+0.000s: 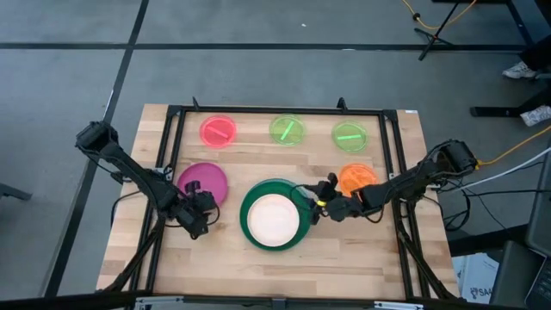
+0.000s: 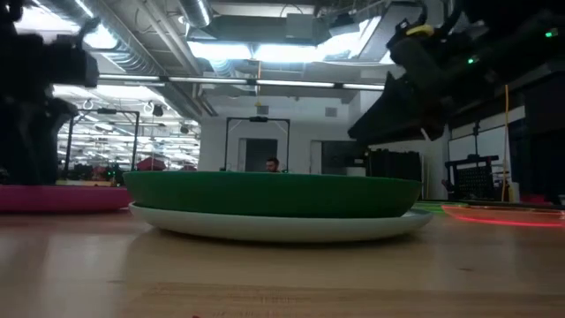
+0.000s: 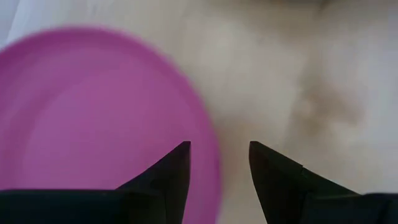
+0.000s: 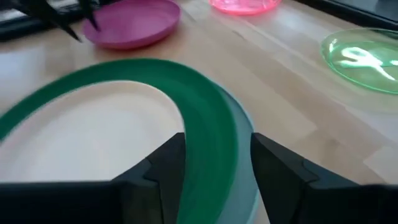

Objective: Stack plastic plates
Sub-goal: Stack the dark pink plate on top of the light orange plate

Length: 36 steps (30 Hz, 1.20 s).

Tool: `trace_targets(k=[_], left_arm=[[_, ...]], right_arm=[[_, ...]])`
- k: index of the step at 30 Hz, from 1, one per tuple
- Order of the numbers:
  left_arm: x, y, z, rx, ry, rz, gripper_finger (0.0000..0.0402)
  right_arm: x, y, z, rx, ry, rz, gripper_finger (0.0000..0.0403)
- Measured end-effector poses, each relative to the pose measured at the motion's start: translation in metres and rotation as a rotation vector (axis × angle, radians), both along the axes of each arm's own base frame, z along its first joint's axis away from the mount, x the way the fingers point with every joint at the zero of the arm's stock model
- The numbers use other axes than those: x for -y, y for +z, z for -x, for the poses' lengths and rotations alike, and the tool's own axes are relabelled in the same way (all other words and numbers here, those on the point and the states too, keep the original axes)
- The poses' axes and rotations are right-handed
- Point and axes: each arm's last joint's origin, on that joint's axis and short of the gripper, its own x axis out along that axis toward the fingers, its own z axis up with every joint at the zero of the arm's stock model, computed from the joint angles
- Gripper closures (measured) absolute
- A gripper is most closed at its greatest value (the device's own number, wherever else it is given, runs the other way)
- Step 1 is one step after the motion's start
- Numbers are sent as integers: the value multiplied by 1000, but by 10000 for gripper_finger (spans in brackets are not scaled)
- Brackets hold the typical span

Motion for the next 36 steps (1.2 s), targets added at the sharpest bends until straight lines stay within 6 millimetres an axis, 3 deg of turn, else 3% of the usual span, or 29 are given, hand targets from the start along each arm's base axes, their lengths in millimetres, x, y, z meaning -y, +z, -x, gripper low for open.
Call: trace_targets(k=[12,20,22,26,31,36], left_arm=[[-3,-25,-8,-141,43,-67,256],[-4,-25,-8,-158,3,-108,365],[-3,-19,-9,-175,-18,-136,388],[4,6,-17,-165,-39,-204,389],[17,40,-37,-46,-147,-273,390],[28,56,-54,94,-243,-282,391]], right_arm=[[-5,0,2,23,5,9,231],[-6,-10,-1,0,-12,38,231],[-6,-14,-2,-6,-11,41,231],[-6,-16,-2,-12,-11,44,231],[-6,-15,-2,-6,-27,55,231],[-6,-16,-2,-8,-32,60,231]])
